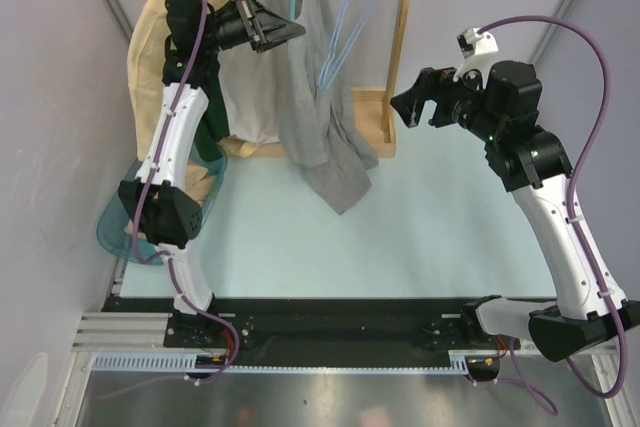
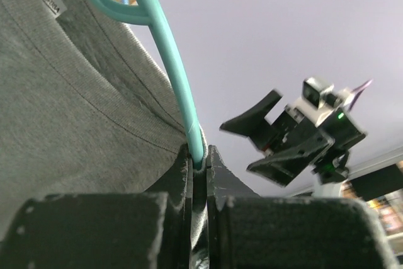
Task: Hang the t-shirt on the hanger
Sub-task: Place the hanger at the clothesline.
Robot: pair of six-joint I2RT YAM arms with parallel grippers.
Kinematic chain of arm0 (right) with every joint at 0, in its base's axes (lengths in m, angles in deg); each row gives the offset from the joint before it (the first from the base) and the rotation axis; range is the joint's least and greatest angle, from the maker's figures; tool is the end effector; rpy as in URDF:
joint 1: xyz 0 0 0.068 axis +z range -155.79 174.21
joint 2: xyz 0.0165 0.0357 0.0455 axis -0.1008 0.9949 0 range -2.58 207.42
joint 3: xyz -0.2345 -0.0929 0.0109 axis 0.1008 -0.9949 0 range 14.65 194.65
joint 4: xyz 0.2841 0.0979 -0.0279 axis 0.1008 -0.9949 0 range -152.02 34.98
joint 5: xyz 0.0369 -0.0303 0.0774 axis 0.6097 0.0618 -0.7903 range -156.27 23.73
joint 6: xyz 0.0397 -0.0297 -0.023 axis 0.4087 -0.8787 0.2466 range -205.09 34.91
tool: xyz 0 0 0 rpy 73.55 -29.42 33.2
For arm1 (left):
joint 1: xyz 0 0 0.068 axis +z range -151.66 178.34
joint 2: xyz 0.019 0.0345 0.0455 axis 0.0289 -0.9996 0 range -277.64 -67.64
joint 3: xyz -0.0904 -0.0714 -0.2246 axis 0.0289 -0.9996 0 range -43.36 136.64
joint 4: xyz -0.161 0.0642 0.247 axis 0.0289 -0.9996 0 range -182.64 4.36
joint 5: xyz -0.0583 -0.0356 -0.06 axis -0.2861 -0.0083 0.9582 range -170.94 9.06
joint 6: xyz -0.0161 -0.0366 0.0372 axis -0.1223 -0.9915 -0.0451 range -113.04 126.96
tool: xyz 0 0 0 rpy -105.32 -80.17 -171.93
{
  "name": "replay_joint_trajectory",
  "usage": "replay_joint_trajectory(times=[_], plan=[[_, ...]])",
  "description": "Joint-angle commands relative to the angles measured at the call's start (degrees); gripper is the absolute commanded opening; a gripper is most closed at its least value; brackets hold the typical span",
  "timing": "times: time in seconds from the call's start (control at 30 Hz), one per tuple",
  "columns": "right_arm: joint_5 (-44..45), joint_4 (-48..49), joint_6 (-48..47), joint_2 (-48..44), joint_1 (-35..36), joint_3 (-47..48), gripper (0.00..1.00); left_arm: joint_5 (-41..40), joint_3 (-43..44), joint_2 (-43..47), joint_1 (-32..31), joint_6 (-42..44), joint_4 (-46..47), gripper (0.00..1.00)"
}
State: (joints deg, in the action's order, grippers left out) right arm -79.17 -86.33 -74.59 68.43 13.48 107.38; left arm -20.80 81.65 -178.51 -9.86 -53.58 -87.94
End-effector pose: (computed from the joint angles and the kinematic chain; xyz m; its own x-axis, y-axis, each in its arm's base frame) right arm 0.2750 0.1048 0.4871 -0.2511 0.1003 -0.9627 -0.4919 0.8433 0.2162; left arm 0.4518 -0.0971 0.4877 -0.6934 -0.3380 -0.6363 0.6249 0.1574 -0.7646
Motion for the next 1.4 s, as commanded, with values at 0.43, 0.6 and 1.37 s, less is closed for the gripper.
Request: replay_joint_trajectory(times=[0.43,0.6,1.37], plan=[[1.57,3.62,2.15,-1.39,-0.19,-1.50,1.00,-6.25,5.94,-4.53,2.67,-22.79,14.53,0.00],[1.92,3.89,2.33,-1.04,0.24,-0.80,1.00,-8.63,4.90,-5.67,2.93,-22.09,8.74,0.00],[3.06,2.04,-3.29,-2.27,2.09,-0.27,1.00,-16.26,-9.85,11.36,8.03,7.76,-9.42,0.74]])
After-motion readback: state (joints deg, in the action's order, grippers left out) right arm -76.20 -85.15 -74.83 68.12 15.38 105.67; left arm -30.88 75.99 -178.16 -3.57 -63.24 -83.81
